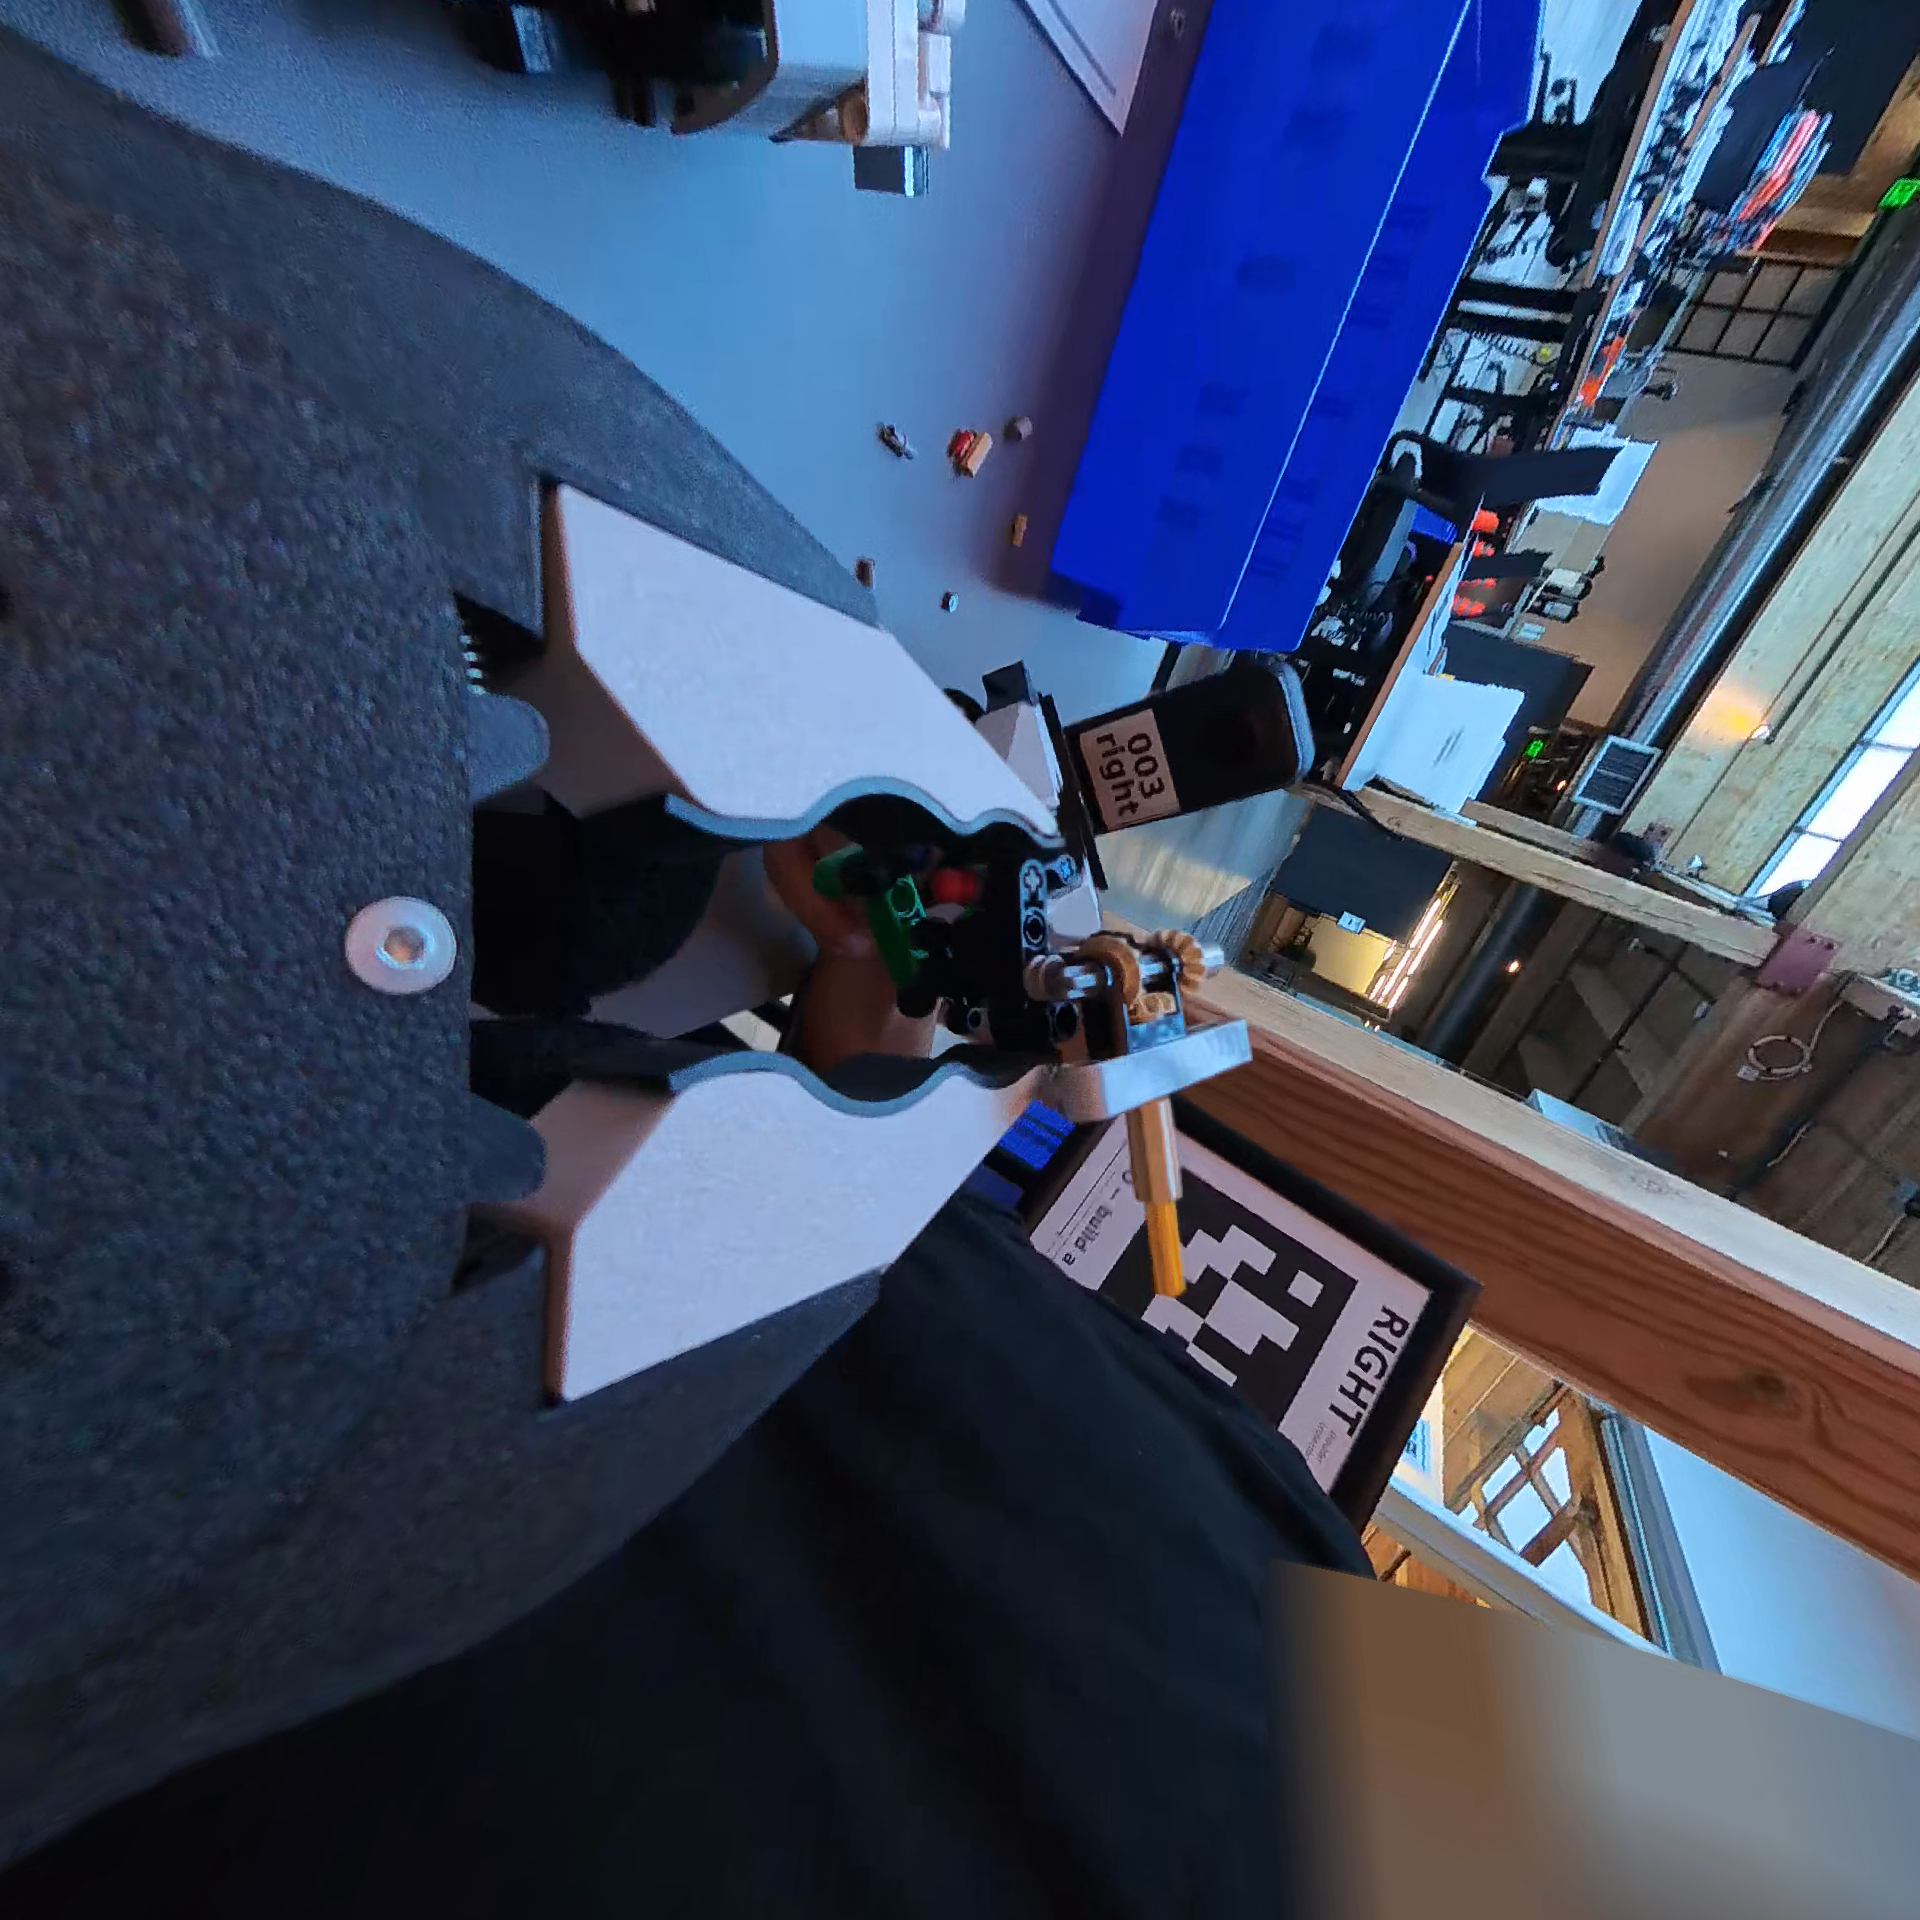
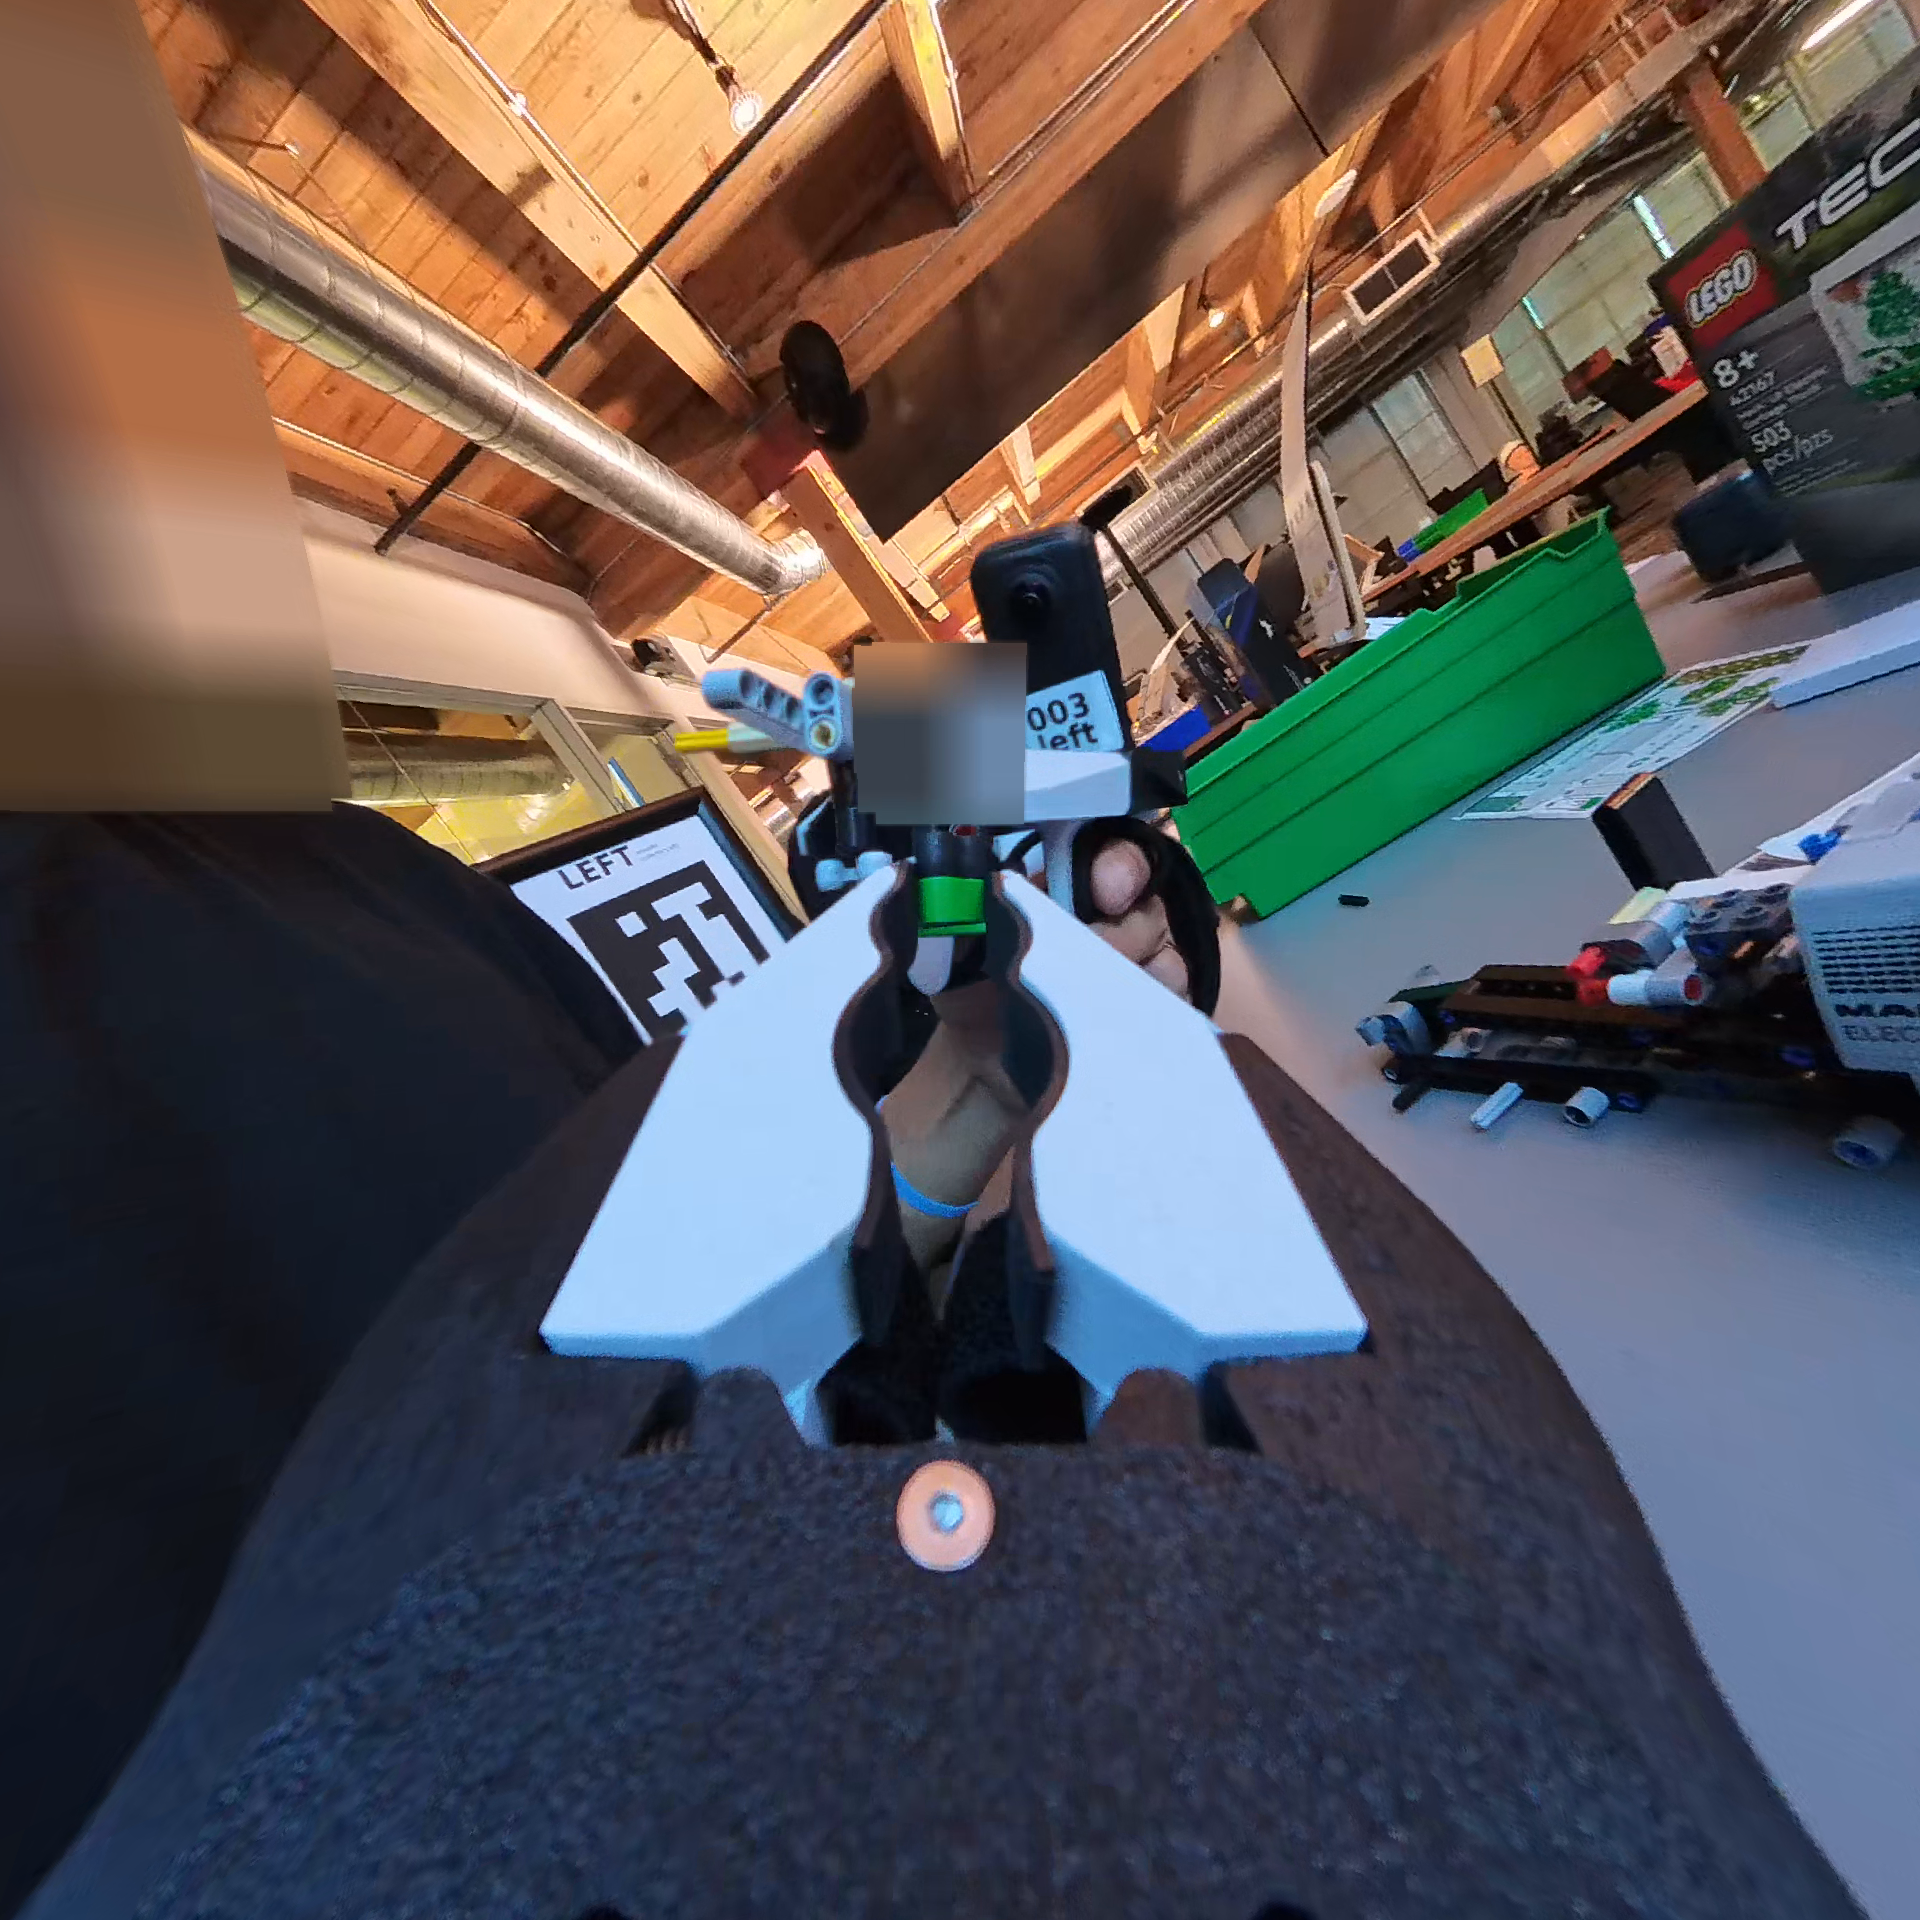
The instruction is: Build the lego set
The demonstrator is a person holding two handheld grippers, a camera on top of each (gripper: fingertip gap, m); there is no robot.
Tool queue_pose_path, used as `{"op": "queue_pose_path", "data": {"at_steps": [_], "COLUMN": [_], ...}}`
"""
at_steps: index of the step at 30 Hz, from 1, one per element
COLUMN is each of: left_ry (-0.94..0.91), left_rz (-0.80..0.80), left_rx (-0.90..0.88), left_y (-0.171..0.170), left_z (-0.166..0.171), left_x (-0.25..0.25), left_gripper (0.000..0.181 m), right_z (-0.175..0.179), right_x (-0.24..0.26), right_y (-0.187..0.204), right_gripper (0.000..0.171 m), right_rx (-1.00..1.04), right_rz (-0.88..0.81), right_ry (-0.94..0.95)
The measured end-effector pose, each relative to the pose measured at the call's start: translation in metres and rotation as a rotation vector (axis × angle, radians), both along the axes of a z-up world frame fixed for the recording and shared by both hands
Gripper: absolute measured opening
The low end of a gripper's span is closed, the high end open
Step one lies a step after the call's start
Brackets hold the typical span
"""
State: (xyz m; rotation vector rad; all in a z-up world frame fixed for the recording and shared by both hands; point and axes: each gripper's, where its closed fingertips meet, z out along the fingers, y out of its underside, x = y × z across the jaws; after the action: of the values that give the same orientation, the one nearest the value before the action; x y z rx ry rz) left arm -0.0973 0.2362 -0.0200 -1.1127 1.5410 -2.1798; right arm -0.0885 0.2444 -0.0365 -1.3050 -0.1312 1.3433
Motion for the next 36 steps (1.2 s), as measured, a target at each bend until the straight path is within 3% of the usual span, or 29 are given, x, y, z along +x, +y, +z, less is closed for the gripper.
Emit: {"op": "queue_pose_path", "data": {"at_steps": [4,10,13,23,36], "left_ry": [0.027,0.148,0.149,0.141,0.127], "left_rz": [0.099,0.368,0.44,0.494,0.53], "left_rx": [-0.009,0.026,0.03,0.126,0.124], "left_y": [0.013,0.044,0.053,0.057,0.061], "left_z": [-0.005,-0.03,-0.033,-0.035,-0.034], "left_x": [0.006,0.02,0.021,0.019,0.021], "left_gripper": [0.031,0.032,0.032,0.032,0.032], "right_z": [-0.007,-0.023,-0.024,-0.024,-0.023], "right_x": [0.006,0.022,0.015,0.002,-0.011], "right_y": [0.01,0.027,0.027,0.024,0.024], "right_gripper": [0.011,0.013,0.015,0.016,0.022], "right_rx": [-0.001,0.063,0.113,0.054,0.026], "right_rz": [-0.125,-0.558,-0.656,-0.647,-0.544], "right_ry": [-0.118,-0.637,-0.805,-0.741,-0.676]}}
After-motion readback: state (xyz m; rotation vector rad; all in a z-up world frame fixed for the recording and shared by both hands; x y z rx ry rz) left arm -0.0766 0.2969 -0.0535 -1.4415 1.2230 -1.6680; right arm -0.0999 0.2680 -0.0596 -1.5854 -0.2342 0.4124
